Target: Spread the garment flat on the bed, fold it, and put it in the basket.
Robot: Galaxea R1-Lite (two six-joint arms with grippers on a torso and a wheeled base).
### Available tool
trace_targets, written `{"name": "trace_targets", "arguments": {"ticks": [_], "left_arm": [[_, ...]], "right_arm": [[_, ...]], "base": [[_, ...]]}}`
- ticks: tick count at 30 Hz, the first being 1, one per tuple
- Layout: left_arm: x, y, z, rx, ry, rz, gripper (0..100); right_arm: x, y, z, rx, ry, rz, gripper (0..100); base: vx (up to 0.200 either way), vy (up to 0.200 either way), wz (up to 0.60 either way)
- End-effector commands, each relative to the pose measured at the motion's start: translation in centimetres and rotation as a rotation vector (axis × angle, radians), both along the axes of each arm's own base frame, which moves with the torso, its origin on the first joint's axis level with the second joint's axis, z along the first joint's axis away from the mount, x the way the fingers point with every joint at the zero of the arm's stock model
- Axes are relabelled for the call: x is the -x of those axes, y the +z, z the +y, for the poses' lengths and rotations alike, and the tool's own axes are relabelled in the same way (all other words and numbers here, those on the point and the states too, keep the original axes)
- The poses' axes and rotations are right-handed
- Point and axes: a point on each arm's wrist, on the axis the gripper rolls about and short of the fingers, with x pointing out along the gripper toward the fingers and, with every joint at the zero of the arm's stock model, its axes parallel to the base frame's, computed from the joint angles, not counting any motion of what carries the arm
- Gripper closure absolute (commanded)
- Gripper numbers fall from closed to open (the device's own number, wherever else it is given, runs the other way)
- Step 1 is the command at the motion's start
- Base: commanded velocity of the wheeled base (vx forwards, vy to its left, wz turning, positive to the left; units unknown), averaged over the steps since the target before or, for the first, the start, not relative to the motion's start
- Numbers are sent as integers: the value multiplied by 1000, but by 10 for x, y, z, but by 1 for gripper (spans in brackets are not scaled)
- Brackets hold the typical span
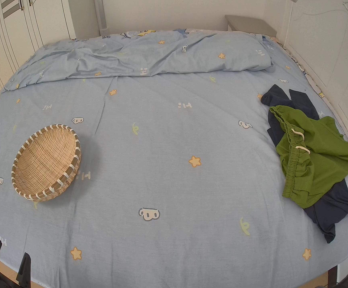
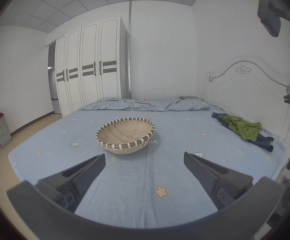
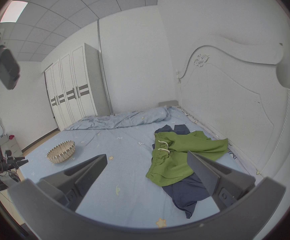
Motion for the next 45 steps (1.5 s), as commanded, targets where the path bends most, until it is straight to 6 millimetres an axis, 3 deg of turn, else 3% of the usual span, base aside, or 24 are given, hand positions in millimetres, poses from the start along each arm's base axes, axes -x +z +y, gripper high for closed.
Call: {"name": "trace_targets", "arguments": {"ticks": [1,2,5,6,7,13,16,17,20,26,31,34,45], "left_arm": [[0,-5,0,1,1,1,0],[0,-5,0,1,1,0,0],[0,-5,0,1,1,-2,0],[0,-5,0,1,1,1,0],[0,-5,0,0,1,0,0],[0,-5,0,0,1,-2,0],[0,-5,0,0,1,2,0],[0,-5,0,0,1,2,0],[0,-5,0,1,1,1,0],[0,-5,0,1,1,0,0],[0,-5,0,1,1,0,0],[0,-5,0,0,1,0,0],[0,-5,0,0,1,2,0]], "right_arm": [[-117,41,14,51,46,428,0],[-162,40,18,107,16,465,0],[-207,39,26,171,-69,526,0],[-213,39,28,184,-77,537,0],[-233,36,37,219,-100,559,0],[-309,17,59,265,-125,641,0],[-338,4,69,281,-138,669,0],[-338,4,69,281,-138,669,0],[-375,-20,77,326,-199,705,0],[-406,-31,83,342,-268,693,0],[-419,-34,82,359,-333,686,0],[-426,-44,82,370,-348,704,0],[-429,-41,74,355,-431,688,0]], "base": [[0,0,0],[0,0,0],[0,0,0],[0,0,0],[0,0,0],[0,0,0],[0,0,0],[0,0,0],[0,0,0],[0,0,0],[0,0,0],[0,0,0],[0,0,0]]}}
